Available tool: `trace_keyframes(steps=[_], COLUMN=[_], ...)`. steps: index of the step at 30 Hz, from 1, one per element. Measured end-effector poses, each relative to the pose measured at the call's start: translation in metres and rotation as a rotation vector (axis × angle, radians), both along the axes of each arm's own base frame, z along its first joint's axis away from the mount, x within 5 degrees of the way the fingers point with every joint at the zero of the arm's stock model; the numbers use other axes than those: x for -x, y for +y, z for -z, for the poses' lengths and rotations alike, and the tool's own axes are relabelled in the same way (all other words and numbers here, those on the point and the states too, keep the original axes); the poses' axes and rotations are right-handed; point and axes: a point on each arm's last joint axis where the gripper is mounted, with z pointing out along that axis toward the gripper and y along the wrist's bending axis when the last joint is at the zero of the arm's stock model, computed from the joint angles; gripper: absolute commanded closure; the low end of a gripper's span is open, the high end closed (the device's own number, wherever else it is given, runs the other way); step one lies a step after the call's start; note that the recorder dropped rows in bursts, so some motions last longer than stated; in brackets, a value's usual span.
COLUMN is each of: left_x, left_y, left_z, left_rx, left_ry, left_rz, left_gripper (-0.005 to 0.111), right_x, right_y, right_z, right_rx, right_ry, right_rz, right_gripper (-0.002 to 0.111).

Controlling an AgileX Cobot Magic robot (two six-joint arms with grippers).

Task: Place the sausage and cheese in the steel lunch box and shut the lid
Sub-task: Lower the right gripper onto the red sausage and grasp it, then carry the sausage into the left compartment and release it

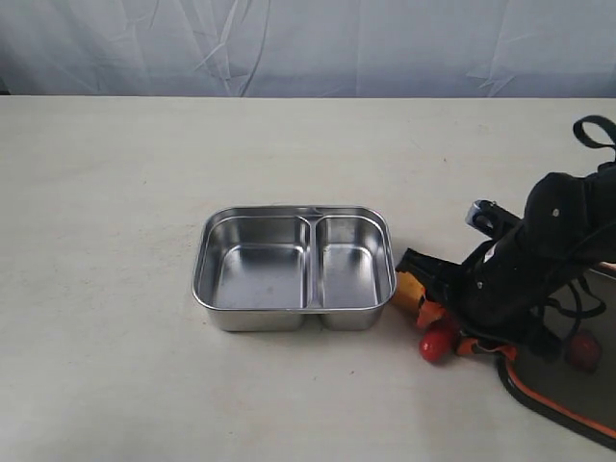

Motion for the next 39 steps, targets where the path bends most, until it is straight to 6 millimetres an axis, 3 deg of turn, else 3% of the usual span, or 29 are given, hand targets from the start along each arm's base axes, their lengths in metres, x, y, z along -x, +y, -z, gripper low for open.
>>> trace_keyframes(steps=[4, 6, 10, 19, 22, 31, 39], left_x=[0.0, 0.0, 0.0, 0.0, 0.0, 0.0, 0.0], left_y=[0.0, 0.0, 0.0, 0.0, 0.0, 0.0, 0.0], left_z=[0.0, 0.0, 0.0, 0.0, 0.0, 0.0, 0.0], left_rx=[0.0, 0.0, 0.0, 0.0, 0.0, 0.0, 0.0], left_ry=[0.0, 0.0, 0.0, 0.0, 0.0, 0.0, 0.0], left_rz=[0.0, 0.0, 0.0, 0.0, 0.0, 0.0, 0.0], left_gripper=[0.107, 0.107, 0.107, 0.107, 0.107, 0.107, 0.107], right_x=[0.0, 0.0, 0.001, 0.015, 0.023, 0.037, 0.035], right_y=[0.0, 0.0, -0.002, -0.009, -0.015, -0.025, -0.021], right_z=[0.0, 0.0, 0.0, -0.008, -0.024, -0.092, -0.119], right_rx=[0.002, 0.005, 0.017, 0.072, 0.082, -0.012, -0.039], right_ry=[-0.004, -0.001, 0.012, 0.09, 0.081, -0.2, -0.416], right_rz=[-0.004, -0.008, -0.025, -0.163, -0.208, -0.261, -0.51], right_gripper=[0.06, 0.072, 0.109, 0.108, 0.108, 0.108, 0.108])
